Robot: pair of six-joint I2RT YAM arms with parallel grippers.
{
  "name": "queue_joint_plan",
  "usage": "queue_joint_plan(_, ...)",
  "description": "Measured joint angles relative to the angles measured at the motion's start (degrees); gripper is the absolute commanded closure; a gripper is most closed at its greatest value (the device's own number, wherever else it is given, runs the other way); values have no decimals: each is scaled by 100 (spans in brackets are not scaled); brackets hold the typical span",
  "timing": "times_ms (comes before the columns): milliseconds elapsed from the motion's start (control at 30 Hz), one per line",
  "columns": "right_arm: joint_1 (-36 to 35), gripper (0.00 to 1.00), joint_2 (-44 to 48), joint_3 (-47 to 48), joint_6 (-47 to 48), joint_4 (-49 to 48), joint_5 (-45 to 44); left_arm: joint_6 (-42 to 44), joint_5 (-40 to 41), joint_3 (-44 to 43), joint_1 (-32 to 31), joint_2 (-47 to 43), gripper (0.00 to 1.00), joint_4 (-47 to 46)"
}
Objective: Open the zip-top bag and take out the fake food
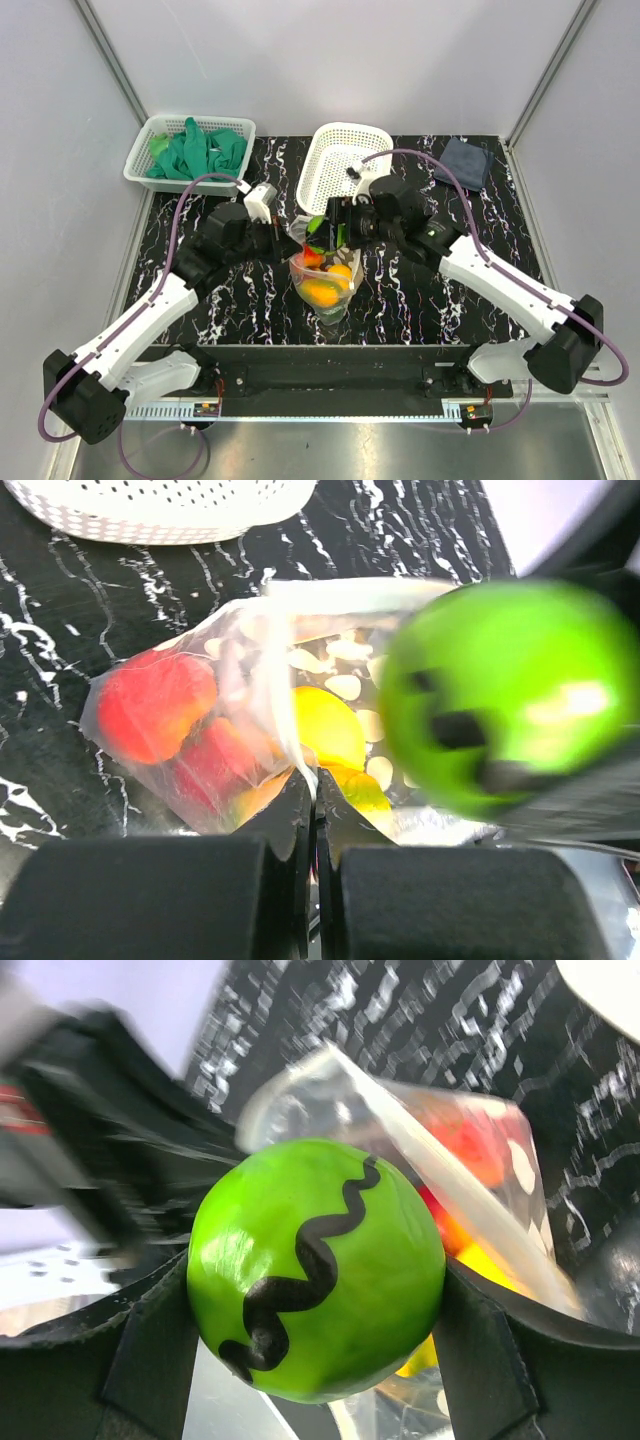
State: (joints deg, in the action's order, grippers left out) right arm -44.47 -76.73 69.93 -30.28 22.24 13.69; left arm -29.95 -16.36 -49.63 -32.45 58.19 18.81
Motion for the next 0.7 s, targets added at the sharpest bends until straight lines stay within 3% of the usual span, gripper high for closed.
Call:
queue_joint_plan(233, 92, 56, -55, 907, -7, 7, 46, -4, 216, 0, 0, 0, 100, 116)
queue_joint_plan(400, 732, 56, -385, 1440, 367, -9, -264, -52, 481, 0, 0, -114, 100, 262)
queue_joint_plan(700, 1574, 46, -2518, 2131, 1423, 2, -1340, -107, 616, 0, 28, -503, 100, 396)
